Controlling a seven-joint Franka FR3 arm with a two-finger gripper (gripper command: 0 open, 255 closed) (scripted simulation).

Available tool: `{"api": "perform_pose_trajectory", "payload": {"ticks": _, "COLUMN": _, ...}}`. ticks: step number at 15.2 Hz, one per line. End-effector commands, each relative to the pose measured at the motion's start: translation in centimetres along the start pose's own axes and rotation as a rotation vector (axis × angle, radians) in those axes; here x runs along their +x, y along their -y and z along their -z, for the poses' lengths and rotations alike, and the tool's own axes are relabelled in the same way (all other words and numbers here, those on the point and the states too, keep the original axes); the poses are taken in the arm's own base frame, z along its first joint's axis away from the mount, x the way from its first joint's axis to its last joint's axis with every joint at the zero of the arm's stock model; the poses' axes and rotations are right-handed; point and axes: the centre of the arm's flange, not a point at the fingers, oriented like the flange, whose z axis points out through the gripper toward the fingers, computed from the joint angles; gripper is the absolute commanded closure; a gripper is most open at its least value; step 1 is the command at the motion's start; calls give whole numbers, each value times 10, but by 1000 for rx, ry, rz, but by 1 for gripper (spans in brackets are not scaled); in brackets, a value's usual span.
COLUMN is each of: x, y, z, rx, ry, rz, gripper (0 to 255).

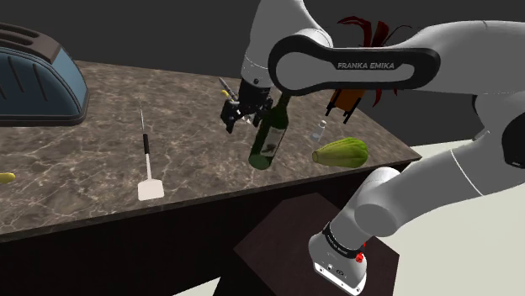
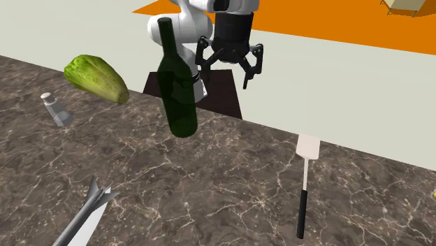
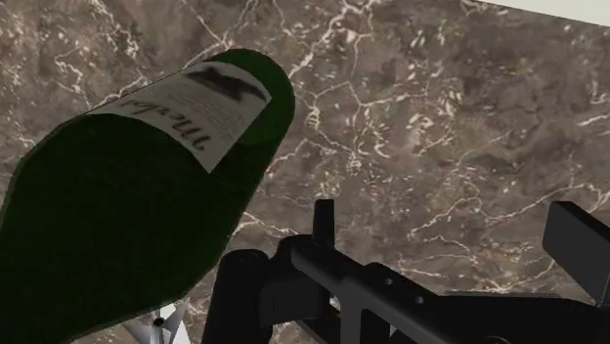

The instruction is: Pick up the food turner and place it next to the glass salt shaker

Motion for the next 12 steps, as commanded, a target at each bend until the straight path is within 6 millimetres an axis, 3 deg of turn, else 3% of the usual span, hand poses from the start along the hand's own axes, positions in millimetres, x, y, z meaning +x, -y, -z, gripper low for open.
{"api": "perform_pose_trajectory", "payload": {"ticks": 1, "x": 9, "y": 23, "z": -12, "rx": 6, "ry": 5, "rz": -22, "gripper": 0}}
{"api": "perform_pose_trajectory", "payload": {"ticks": 12, "x": 63, "y": 140, "z": -75, "rx": 30, "ry": 28, "rz": -131, "gripper": 0}}
